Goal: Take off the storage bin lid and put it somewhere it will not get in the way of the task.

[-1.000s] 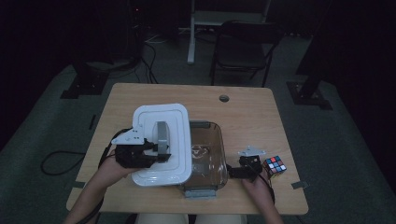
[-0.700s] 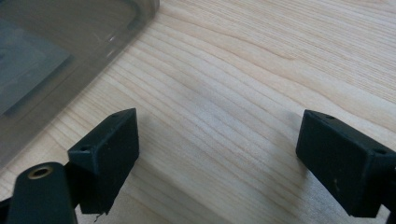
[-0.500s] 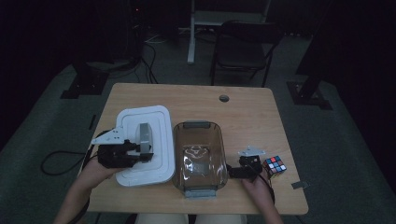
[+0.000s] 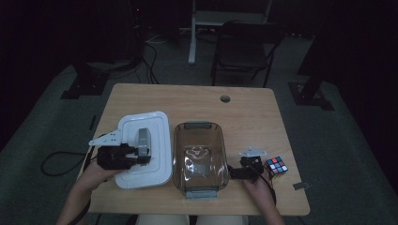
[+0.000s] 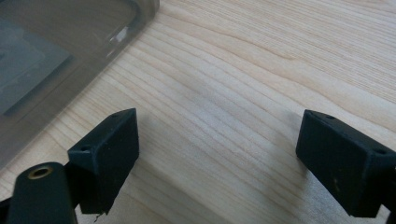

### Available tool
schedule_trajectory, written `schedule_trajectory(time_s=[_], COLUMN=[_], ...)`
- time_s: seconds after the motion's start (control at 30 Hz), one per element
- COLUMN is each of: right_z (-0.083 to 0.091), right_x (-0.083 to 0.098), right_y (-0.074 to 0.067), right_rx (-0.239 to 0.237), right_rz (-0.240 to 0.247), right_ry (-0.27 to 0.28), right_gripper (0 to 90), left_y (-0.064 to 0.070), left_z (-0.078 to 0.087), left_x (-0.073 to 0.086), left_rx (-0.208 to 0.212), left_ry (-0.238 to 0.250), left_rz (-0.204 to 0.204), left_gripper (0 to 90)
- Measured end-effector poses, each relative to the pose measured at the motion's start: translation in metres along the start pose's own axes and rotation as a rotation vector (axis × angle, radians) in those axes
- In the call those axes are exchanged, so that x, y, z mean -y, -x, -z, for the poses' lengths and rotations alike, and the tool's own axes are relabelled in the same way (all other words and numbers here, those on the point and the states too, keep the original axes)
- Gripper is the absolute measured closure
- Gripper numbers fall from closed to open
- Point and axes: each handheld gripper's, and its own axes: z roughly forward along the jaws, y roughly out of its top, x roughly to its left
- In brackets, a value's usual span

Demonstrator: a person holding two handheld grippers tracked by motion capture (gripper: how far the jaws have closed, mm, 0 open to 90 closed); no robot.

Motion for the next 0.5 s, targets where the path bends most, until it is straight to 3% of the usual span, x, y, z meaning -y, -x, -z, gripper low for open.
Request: schedule_trajectory(time_s=[0.33, 0.43, 0.5], right_z=[0.0, 0.0, 0.0], right_x=[0.0, 0.0, 0.0], right_y=[0.0, 0.0, 0.0], right_rx=[0.0, 0.0, 0.0], right_rz=[-0.001, -0.001, -0.001], right_ry=[-0.001, -0.001, -0.001], right_gripper=[13.1, 13.1, 13.1], left_y=[-0.013, -0.02, -0.023], left_z=[-0.017, -0.027, -0.032], left_x=[0.021, 0.03, 0.035], left_rx=[0.002, 0.035, 0.035], left_ry=[-0.046, -0.051, -0.06], left_rz=[0.039, 0.052, 0.065], left_gripper=[65.5, 65.5, 65.5])
